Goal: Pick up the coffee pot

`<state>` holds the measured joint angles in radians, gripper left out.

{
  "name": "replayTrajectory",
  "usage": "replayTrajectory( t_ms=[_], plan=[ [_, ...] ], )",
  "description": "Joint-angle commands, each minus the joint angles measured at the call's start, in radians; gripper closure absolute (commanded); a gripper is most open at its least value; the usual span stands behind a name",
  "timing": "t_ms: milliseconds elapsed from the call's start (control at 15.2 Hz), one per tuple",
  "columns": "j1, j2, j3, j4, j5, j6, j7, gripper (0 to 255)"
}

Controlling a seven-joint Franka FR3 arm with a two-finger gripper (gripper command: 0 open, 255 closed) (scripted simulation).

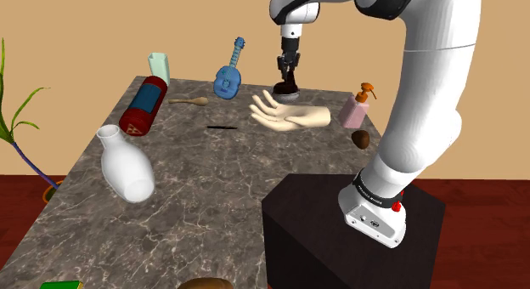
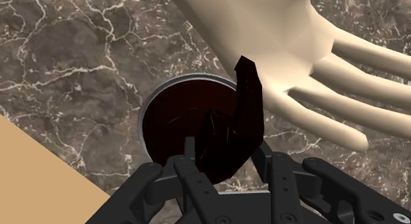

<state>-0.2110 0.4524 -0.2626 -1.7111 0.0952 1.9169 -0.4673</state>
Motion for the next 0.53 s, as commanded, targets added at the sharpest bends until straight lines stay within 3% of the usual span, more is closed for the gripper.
replayTrajectory(
  t_ms=[0, 462],
  plan=[
    [0.002, -0.013, -0.001, 0.012, -0.003, -0.023, 0.003, 255],
    [0.004, -0.041, -0.005, 0.042, -0.011, -0.081, 0.007, 255]
  ],
)
